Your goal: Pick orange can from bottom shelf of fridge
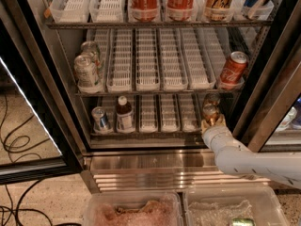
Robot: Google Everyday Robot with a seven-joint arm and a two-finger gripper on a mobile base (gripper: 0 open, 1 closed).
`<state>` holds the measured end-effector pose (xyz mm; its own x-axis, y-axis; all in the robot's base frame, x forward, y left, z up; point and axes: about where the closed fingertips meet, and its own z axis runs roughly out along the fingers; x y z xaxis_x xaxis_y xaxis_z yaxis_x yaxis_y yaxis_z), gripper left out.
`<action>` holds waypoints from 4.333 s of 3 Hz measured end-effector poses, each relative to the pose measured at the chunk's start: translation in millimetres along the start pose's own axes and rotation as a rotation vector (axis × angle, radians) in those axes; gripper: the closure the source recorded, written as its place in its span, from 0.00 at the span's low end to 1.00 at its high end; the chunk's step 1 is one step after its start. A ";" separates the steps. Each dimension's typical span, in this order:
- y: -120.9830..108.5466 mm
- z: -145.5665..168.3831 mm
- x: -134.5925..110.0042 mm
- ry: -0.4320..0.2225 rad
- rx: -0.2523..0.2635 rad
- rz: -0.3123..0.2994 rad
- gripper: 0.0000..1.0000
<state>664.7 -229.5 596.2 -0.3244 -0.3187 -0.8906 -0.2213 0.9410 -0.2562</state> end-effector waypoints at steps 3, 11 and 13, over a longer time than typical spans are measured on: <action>0.1 0.0 0.0 0.000 0.000 0.000 0.11; -23.6 9.6 -31.5 -0.161 0.105 0.045 0.00; -23.7 9.6 -31.6 -0.161 0.105 0.045 0.19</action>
Offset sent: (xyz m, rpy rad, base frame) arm 0.0000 0.0000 0.0000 0.0000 0.0000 0.0000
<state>689.1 -240.6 626.8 -0.1786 -0.2615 -0.9485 -0.1095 0.9633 -0.2450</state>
